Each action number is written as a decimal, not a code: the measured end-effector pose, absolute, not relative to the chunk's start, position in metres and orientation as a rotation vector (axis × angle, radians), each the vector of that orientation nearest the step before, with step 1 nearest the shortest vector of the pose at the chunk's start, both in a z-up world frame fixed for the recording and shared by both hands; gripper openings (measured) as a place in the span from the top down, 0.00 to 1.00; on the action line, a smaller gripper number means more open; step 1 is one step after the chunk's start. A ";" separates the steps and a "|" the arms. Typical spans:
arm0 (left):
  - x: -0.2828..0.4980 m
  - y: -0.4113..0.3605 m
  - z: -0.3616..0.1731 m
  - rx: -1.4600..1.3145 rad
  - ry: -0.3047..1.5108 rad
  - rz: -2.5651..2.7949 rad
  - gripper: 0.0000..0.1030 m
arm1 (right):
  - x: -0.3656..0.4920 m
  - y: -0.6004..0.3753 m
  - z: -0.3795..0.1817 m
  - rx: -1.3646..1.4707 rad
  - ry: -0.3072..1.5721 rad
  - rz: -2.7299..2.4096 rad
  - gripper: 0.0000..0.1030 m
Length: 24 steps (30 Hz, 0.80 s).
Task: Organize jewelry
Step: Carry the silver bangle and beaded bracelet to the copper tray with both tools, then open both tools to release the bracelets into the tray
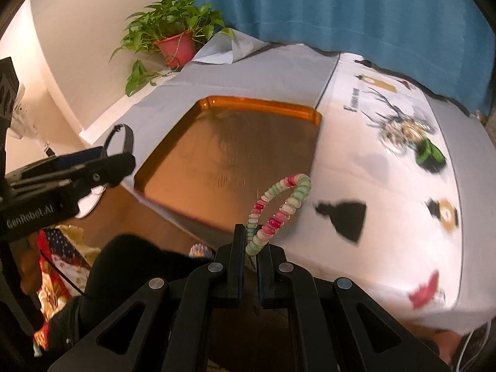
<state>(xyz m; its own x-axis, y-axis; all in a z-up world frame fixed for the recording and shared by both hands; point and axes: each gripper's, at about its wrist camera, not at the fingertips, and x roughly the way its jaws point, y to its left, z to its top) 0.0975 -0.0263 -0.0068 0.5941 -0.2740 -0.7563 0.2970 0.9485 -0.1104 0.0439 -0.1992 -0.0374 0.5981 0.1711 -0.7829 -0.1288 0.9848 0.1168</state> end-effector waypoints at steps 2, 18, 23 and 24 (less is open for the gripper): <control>0.115 -0.030 -0.010 0.033 0.874 -0.327 0.42 | 0.067 -0.197 -0.040 0.045 0.913 0.179 0.93; 0.208 -0.054 -0.058 0.116 0.928 -0.313 0.30 | 0.177 -0.186 -0.086 -0.016 0.987 0.192 0.81; 0.204 -0.052 -0.057 0.170 0.895 -0.244 0.09 | 0.167 -0.185 -0.084 -0.098 0.937 0.128 0.21; 0.201 -0.049 -0.056 0.166 0.906 -0.241 0.09 | 0.165 -0.185 -0.083 -0.104 0.939 0.129 0.21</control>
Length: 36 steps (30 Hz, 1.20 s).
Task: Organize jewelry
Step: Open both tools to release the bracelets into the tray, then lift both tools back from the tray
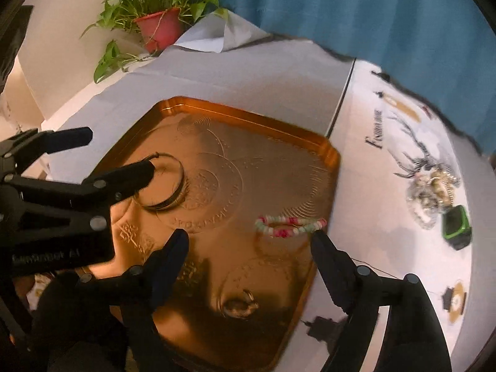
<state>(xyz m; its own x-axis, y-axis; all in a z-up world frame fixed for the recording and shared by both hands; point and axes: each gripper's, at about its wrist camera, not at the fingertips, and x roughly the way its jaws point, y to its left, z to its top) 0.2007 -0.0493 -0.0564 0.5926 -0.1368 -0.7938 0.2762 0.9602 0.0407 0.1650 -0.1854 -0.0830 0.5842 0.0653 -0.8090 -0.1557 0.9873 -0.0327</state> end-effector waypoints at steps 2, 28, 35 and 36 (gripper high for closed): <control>0.192 -0.042 -0.054 0.151 0.920 -0.244 0.09 | 0.152 -0.189 -0.079 -0.092 0.937 0.128 0.21; -0.040 -0.002 0.010 0.076 0.819 -0.200 0.09 | -0.096 -0.170 -0.006 -0.021 0.744 0.069 0.21; -0.056 -0.002 0.019 0.084 0.787 -0.209 0.09 | -0.113 -0.168 0.002 -0.019 0.721 0.065 0.21; -0.057 -0.002 0.019 0.085 0.785 -0.210 0.09 | -0.114 -0.168 0.002 -0.020 0.720 0.066 0.21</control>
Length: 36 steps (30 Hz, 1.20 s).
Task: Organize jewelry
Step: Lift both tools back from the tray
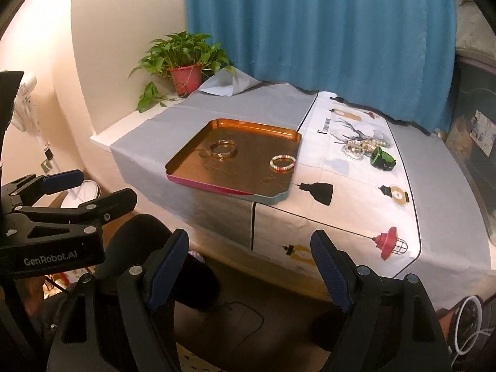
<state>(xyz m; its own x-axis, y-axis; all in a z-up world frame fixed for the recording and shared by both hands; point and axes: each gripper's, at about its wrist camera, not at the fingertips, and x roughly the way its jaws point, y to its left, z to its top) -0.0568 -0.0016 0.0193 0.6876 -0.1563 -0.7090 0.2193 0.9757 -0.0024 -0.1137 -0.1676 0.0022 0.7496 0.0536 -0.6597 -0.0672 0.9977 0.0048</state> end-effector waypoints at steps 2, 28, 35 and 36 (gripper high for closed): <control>-0.059 -0.001 0.020 0.087 0.779 -0.211 0.09 | -0.115 -0.168 0.002 -0.021 0.719 0.065 0.21; -0.044 -0.008 0.007 0.102 0.835 -0.215 0.09 | -0.102 -0.175 -0.011 0.009 0.761 0.058 0.21; -0.034 -0.020 0.000 0.129 0.859 -0.222 0.09 | -0.094 -0.191 -0.019 0.043 0.775 0.040 0.21; -0.032 -0.023 -0.001 0.134 0.864 -0.222 0.09 | -0.092 -0.195 -0.021 0.049 0.777 0.033 0.21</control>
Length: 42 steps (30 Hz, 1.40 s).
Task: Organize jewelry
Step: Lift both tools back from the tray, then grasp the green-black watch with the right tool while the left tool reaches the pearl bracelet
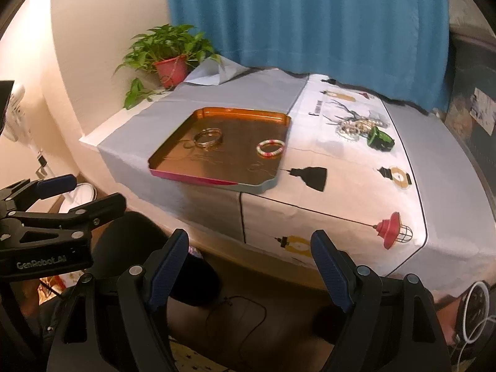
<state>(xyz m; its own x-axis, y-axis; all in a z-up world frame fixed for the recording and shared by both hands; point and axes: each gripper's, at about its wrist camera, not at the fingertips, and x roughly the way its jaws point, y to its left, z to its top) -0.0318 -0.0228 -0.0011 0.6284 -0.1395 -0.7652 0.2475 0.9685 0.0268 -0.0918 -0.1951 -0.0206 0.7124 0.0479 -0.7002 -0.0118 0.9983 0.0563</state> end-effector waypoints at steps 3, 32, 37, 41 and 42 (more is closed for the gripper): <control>-0.024 -0.031 -0.005 0.141 0.885 -0.227 0.09 | -0.084 -0.212 -0.025 0.070 0.782 0.007 0.21; 0.142 -0.216 -0.030 0.298 0.960 -0.340 0.09 | 0.182 -0.472 -0.109 0.299 0.884 -0.269 0.18; 0.167 -0.254 -0.041 0.306 0.982 -0.388 0.09 | 0.176 -0.486 -0.105 0.301 0.810 -0.278 0.40; 0.187 -0.289 -0.051 0.301 0.999 -0.459 0.09 | 0.155 -0.504 -0.102 0.298 0.805 -0.340 0.40; 0.191 -0.296 -0.054 0.302 1.002 -0.472 0.09 | 0.147 -0.509 -0.102 0.298 0.803 -0.358 0.40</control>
<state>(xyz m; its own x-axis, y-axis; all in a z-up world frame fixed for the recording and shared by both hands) 0.1912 -0.2963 -0.0541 0.4507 -0.2398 -0.8599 0.5105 0.8594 0.0280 0.1471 -0.5086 -0.1023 0.6401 -0.1977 -0.7424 0.4206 0.8989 0.1232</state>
